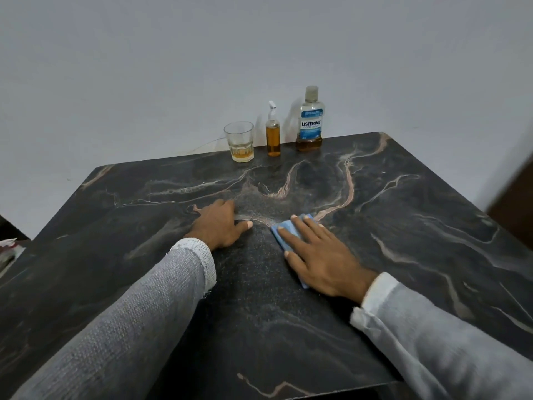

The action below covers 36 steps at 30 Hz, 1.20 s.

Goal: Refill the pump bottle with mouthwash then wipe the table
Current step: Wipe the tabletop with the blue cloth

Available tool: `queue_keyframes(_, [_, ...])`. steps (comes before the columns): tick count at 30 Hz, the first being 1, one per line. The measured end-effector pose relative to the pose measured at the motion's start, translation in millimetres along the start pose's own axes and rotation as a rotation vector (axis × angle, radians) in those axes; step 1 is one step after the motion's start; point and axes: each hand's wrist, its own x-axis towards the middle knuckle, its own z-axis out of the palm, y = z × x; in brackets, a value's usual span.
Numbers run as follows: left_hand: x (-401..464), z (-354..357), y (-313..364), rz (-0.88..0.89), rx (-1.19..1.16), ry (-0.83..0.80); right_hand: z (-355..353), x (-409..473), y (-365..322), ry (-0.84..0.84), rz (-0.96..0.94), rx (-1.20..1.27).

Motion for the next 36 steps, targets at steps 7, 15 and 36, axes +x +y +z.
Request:
queue_keyframes(7, [24,-2,23,0.054,-0.038,-0.034,-10,15,87,0.025,0.235,-0.020])
queue_keyframes(15, [37,4,18,0.128,0.027,-0.058,-17,141,138,0.023,0.453,0.006])
queue_keyframes(36, [30,-13,-43,0.061,-0.214,0.062,10,251,10,-0.084,0.245,-0.003])
